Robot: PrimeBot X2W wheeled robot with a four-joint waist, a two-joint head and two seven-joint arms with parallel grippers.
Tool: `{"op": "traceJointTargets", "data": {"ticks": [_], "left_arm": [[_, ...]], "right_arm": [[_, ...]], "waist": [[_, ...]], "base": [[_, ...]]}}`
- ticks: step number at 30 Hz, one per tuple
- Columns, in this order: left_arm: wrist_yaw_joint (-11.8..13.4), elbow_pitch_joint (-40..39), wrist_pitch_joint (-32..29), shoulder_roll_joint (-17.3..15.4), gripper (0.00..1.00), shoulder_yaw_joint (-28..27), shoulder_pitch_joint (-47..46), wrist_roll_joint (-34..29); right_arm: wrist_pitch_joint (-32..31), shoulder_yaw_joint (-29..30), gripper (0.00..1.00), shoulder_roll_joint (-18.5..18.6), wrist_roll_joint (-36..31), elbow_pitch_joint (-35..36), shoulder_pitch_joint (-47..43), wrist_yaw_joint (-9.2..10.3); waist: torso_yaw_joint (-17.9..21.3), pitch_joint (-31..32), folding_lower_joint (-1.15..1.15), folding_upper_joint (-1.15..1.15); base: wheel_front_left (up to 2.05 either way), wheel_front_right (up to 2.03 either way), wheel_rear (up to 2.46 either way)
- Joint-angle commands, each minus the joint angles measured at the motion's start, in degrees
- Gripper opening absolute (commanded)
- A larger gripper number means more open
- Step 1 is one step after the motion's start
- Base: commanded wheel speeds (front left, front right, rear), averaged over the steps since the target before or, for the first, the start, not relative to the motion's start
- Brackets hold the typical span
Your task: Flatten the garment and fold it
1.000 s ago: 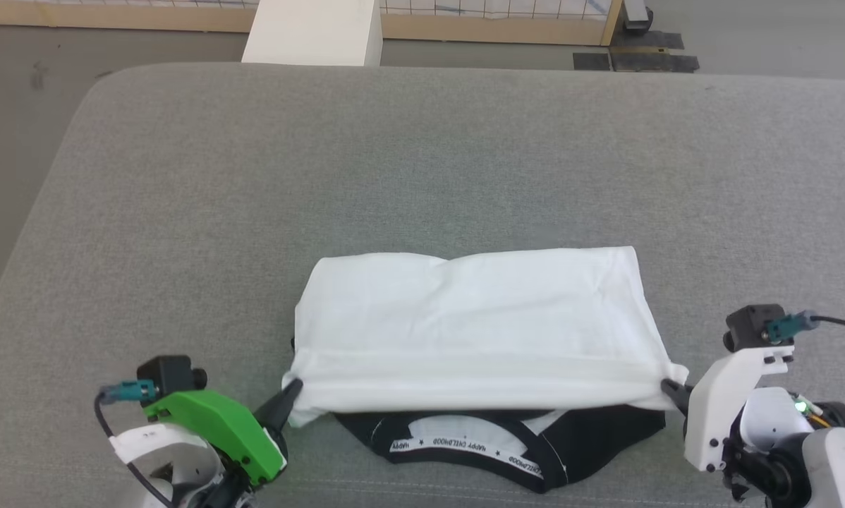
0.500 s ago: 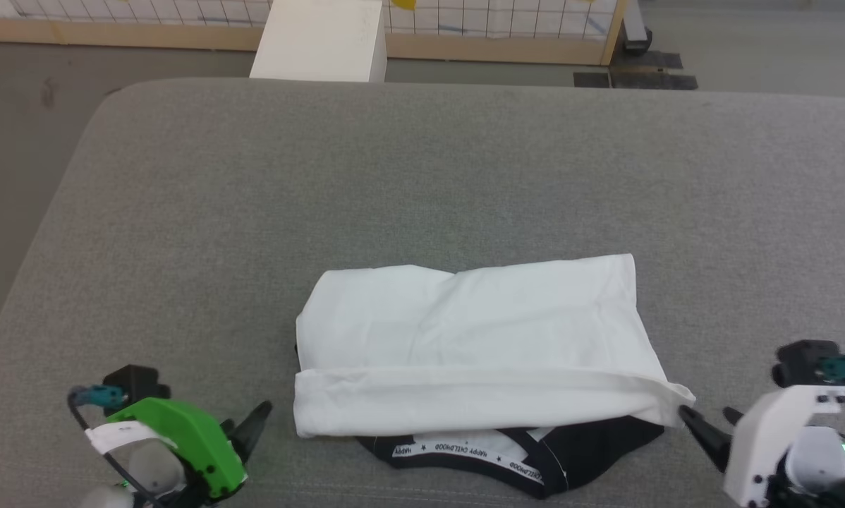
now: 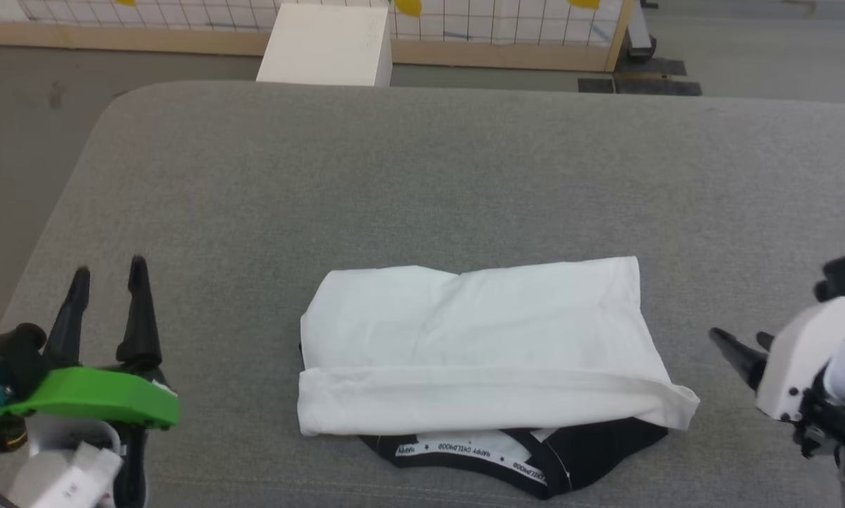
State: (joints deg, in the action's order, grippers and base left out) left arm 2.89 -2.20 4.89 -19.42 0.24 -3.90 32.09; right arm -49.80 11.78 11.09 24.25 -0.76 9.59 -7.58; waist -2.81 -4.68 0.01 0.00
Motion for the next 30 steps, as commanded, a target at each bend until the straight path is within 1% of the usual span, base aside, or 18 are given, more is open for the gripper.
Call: {"op": "traceJointTargets", "data": {"ticks": [1,3,4,7,10,18,24,25,26,27,28,30], "left_arm": [[-0.85,-0.11,4.49,0.56,1.0,0.63,-1.27,-2.66],[-1.39,-0.2,8.32,1.16,1.0,1.71,-1.88,-5.84],[-1.4,-0.64,9.17,1.55,1.0,1.96,-2.36,-7.35],[-2.09,-2.27,10.01,3.55,1.0,2.33,-3.62,-10.99],[-3.0,-4.4,10.07,5.79,1.0,0.71,-4.31,-13.62],[-6.02,-4.14,10.09,9.73,1.0,-3.06,-3.15,-16.83],[-7.95,-2.89,10.1,11.93,1.0,-4.24,-3.47,-18.03],[-8.15,-2.65,10.1,12.18,1.0,-4.35,-3.54,-18.11],[-8.37,-2.46,10.1,12.42,1.0,-4.5,-3.65,-18.29],[-8.54,-2.37,10.1,12.6,1.0,-4.64,-3.72,-18.44],[-8.72,-2.13,10.1,12.83,1.0,-4.79,-3.67,-18.55],[-9.02,-1.84,10.1,13.14,1.0,-5.02,-3.52,-18.82]], "right_arm": [[-0.98,-1.5,1.0,0.64,-0.26,-1.7,1.81,0.09],[-1.81,-3.34,1.0,1.23,-0.01,-4.1,3.72,0.09],[-2.24,-3.94,1.0,1.46,0.09,-5.16,4.53,0.09],[-2.7,-7.08,1.0,2.96,-0.81,-8.86,6.8,0.09],[-2.5,-10.46,1.0,3.65,-0.81,-11.97,8.29,0.09],[-1.56,-19.28,1.0,2.71,1.38,-16.68,8.91,0.09],[-0.46,-23.7,1.0,1.41,2.51,-19.62,9.32,0.09],[-0.27,-23.97,0.74,1.34,2.65,-19.96,9.44,0.09],[0.28,-23.99,0.24,1.27,2.77,-20.29,9.67,0.09],[0.86,-24.14,0.07,1.39,2.68,-20.41,9.97,0.09],[1.57,-24.05,0.0,1.61,2.57,-20.61,10.33,0.09],[3.4,-23.01,0.0,1.9,2.39,-20.77,11.1,0.09]], "waist": [[-0.72,-1.65,-0.01,0.0],[-1.33,-3.09,-0.01,0.0],[-1.65,-3.97,-0.01,0.0],[-2.64,-6.31,-0.01,0.0],[-3.37,-8.44,-0.01,0.0],[-3.72,-9.59,-0.01,0.0],[-4.18,-9.68,-0.01,0.0],[-4.24,-9.69,-0.01,0.0],[-4.28,-9.69,-0.01,0.0],[-4.29,-9.67,-0.01,0.0],[-4.26,-9.57,-0.01,0.0],[-4.15,-9.31,-0.01,0.0]], "base": [[0.0,0.0,0.0],[0.0,0.0,0.0],[0.0,0.0,0.0],[0.0,0.0,0.0],[0.0,0.0,0.0],[0.0,0.0,0.0],[0.0,0.0,0.0],[0.0,0.0,0.0],[0.0,0.0,0.0],[0.0,0.0,0.0],[0.0,0.0,0.0],[0.0,0.0,0.0]]}}
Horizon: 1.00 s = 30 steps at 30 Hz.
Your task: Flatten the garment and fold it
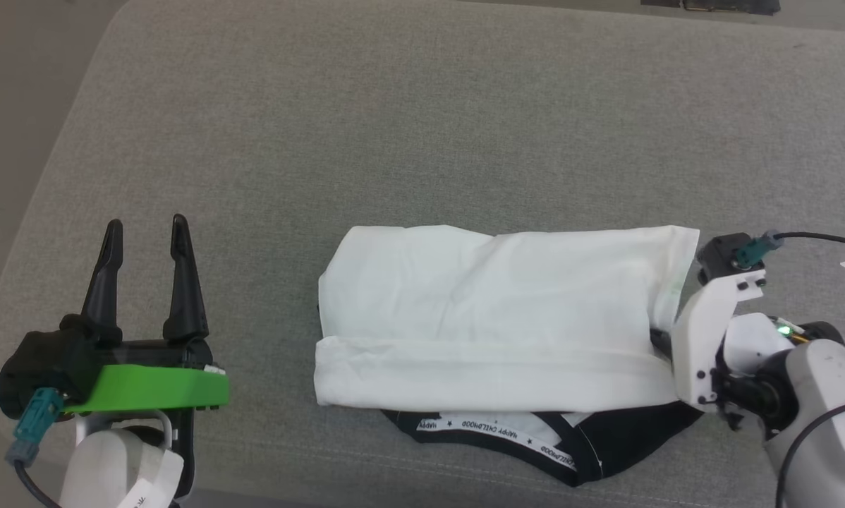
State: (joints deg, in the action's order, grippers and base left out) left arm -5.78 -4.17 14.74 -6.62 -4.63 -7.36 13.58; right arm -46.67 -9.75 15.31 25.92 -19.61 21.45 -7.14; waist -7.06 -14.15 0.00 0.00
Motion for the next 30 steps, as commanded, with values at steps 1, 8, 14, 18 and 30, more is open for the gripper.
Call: {"op": "traceJointTargets", "data": {"ticks": [1,8,14,18,30], "left_arm": [[-0.44,0.28,0.25,0.45,1.0,-0.29,0.04,-0.42],[-1.04,0.54,0.26,1.43,1.0,-1.0,0.87,-1.01],[-1.34,0.69,0.26,2.0,1.0,-0.7,0.76,-1.37],[-1.48,0.71,0.26,2.19,1.0,-0.61,0.72,-1.48],[-1.65,1.84,0.26,2.37,1.0,-0.66,2.7,-1.56]], "right_arm": [[1.1,-0.88,0.0,-2.23,0.66,-1.98,-0.37,-0.35],[5.63,6.22,0.0,0.07,-2.58,-2.97,3.19,-0.35],[4.2,15.9,0.0,3.97,-6.14,-5.34,4.8,-0.35],[2.16,23.69,0.0,5.89,-11.48,-7.14,4.23,-0.35],[-8.95,18.73,0.0,5.36,-12.81,4.69,0.59,-0.35]], "waist": [[0.22,0.36,0.0,0.0],[1.49,1.9,0.0,0.0],[2.07,2.3,0.0,0.0],[2.25,2.42,0.0,0.0],[3.06,6.0,0.0,0.0]], "base": [[0.0,0.0,0.0],[0.0,0.0,0.0],[0.0,0.0,0.0],[0.0,0.0,0.0],[0.0,0.0,0.0]]}}
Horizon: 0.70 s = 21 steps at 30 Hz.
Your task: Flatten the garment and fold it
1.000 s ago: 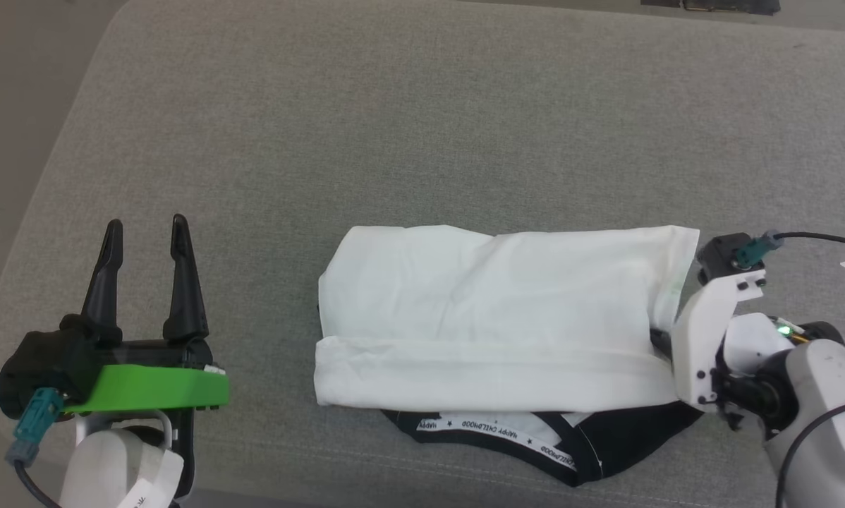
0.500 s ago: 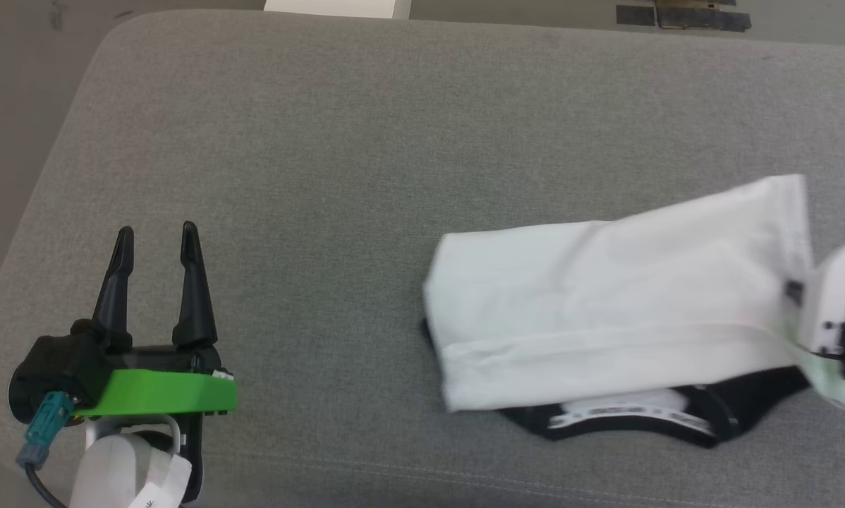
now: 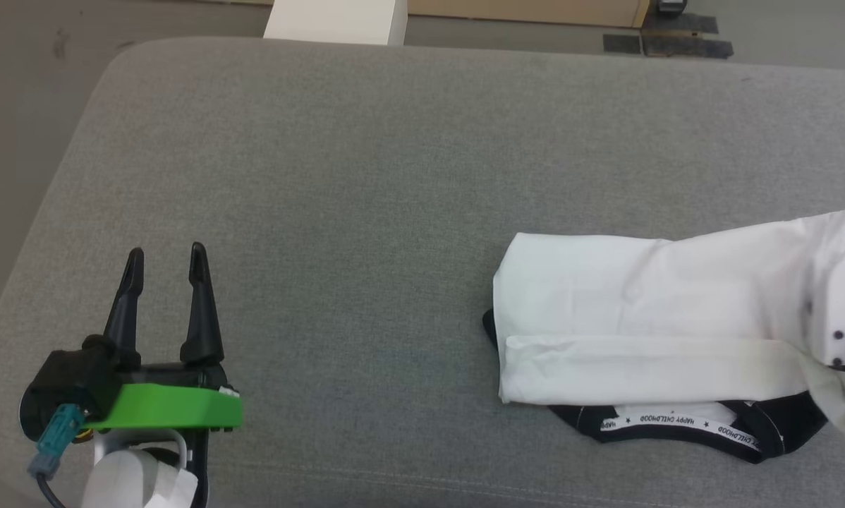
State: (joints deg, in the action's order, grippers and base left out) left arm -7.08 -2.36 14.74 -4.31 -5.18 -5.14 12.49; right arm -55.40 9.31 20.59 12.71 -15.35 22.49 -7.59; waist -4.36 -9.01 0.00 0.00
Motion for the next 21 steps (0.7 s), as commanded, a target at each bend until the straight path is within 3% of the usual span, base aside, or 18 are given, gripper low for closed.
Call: {"op": "traceJointTargets", "data": {"ticks": [1,5,9,14,21], "left_arm": [[-0.36,0.06,0.26,0.02,1.0,-0.1,0.72,-0.44],[-0.38,0.15,0.26,-0.03,1.0,0.34,1.03,-0.34],[-0.39,0.22,0.26,-0.01,1.0,1.05,0.89,-0.04],[-0.4,0.18,0.26,-0.01,1.0,1.82,0.69,0.6],[-0.4,0.42,0.26,0.07,1.0,2.4,0.41,1.03]], "right_arm": [[-2.03,-2.19,0.0,0.36,1.53,2.97,-0.94,0.1],[-7.25,-8.27,0.0,0.16,5.2,11.76,-1.84,0.1],[-9.64,-13.29,0.0,-2.22,6.88,16.12,-1.72,0.1],[-8.71,-17.38,0.0,-6.33,7.11,14.46,-0.49,0.1],[-4.06,-19.82,0.0,-12.35,4.45,6.72,2.04,0.1]], "waist": [[0.49,1.17,0.0,0.0],[0.61,2.04,0.0,0.0],[0.26,2.06,0.0,0.0],[-1.03,1.22,0.0,0.0],[-3.0,-0.65,0.0,0.0]], "base": [[0.0,0.0,0.0],[0.0,0.0,0.0],[0.0,0.0,0.0],[0.0,0.0,0.0],[0.0,0.0,0.0]]}}
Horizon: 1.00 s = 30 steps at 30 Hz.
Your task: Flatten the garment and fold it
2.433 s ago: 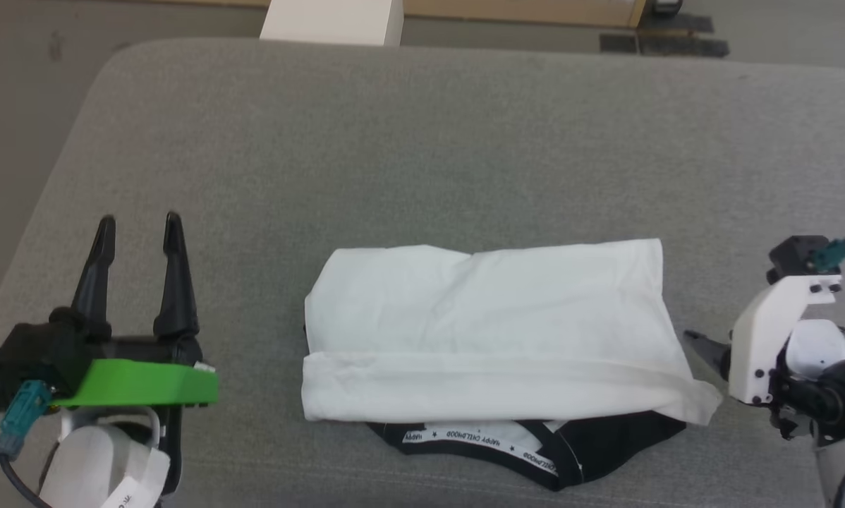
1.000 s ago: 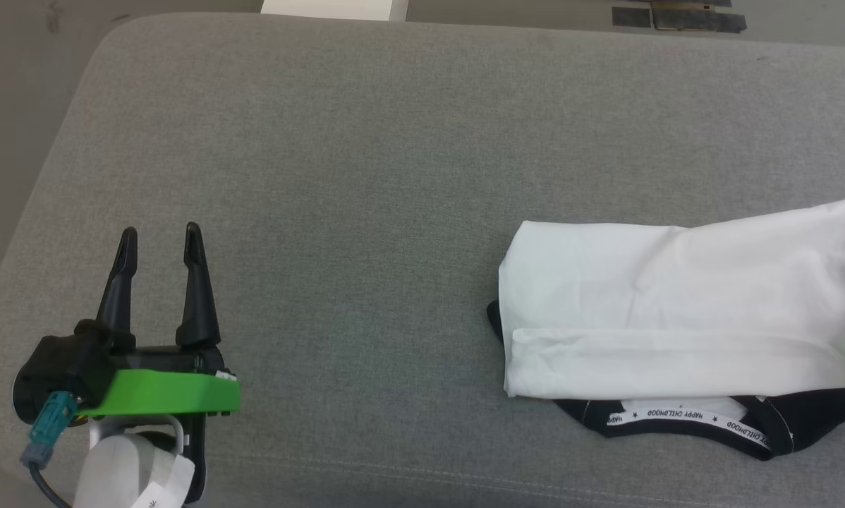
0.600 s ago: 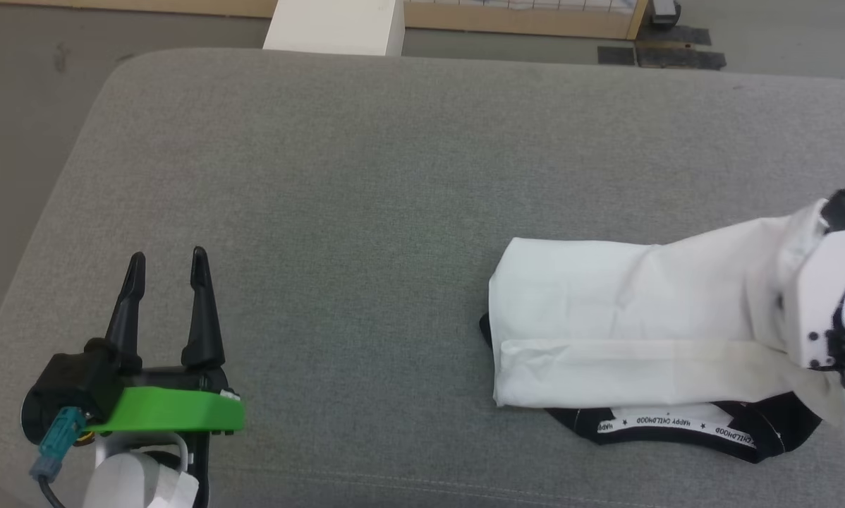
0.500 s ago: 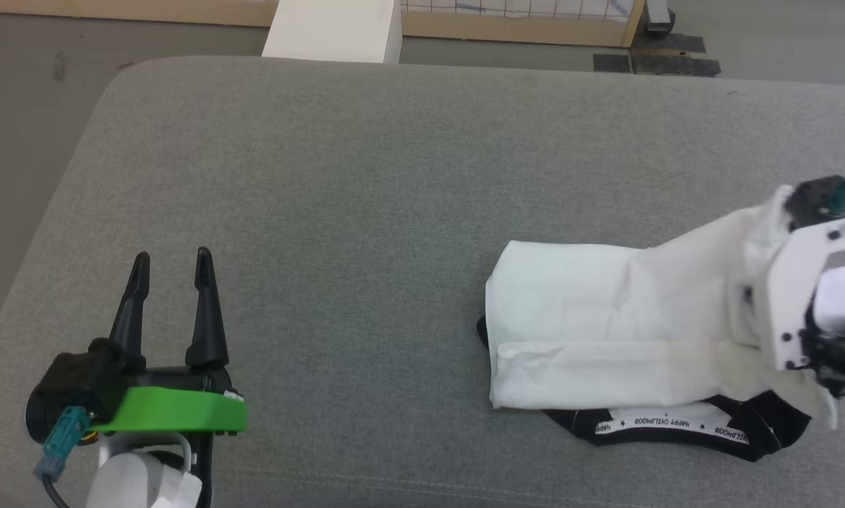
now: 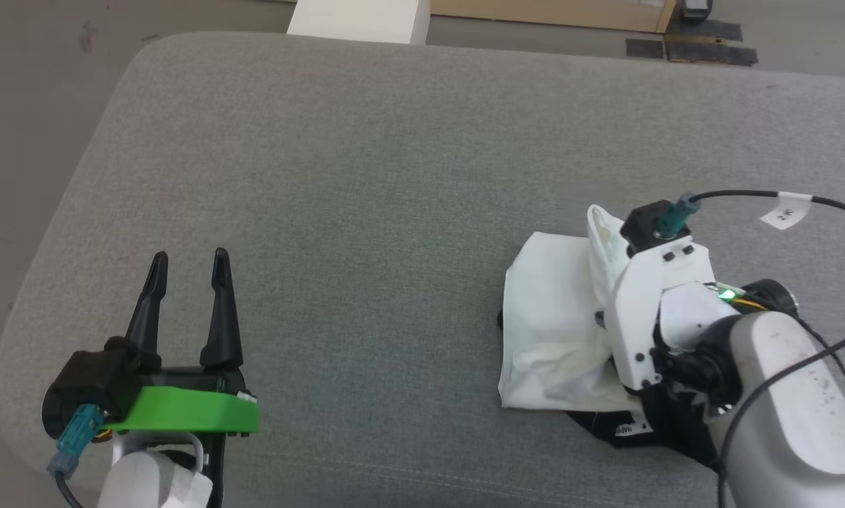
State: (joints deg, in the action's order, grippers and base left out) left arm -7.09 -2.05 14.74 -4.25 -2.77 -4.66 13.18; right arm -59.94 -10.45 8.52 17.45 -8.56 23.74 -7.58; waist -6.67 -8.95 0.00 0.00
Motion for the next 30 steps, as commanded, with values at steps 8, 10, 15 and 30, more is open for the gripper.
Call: {"op": "traceJointTargets", "data": {"ticks": [8,10,15,30], "left_arm": [[-0.39,0.28,0.26,0.14,1.0,0.38,-1.0,0.47],[-0.39,0.4,0.26,0.19,1.0,0.45,-1.15,0.45],[-0.39,0.84,0.26,0.3,1.0,0.57,-1.36,0.52],[-0.39,1.16,0.26,0.11,1.0,0.44,0.42,-0.09]], "right_arm": [[7.18,-1.05,0.0,-4.42,-2.65,-9.69,3.42,0.09],[8.24,-1.51,0.0,-4.84,-3.04,-11.94,3.69,0.09],[12.57,-3.14,0.89,-5.42,-2.06,-14.89,4.59,0.09],[18.62,-1.19,1.0,-3.67,4.93,0.83,2.86,0.09]], "waist": [[-1.94,-2.61,0.0,0.0],[-2.07,-2.84,0.0,0.0],[-1.92,-2.68,0.0,0.0],[2.63,2.36,0.0,0.0]], "base": [[0.0,0.0,0.0],[0.0,0.0,0.0],[0.0,0.0,0.0],[0.0,0.0,0.0]]}}
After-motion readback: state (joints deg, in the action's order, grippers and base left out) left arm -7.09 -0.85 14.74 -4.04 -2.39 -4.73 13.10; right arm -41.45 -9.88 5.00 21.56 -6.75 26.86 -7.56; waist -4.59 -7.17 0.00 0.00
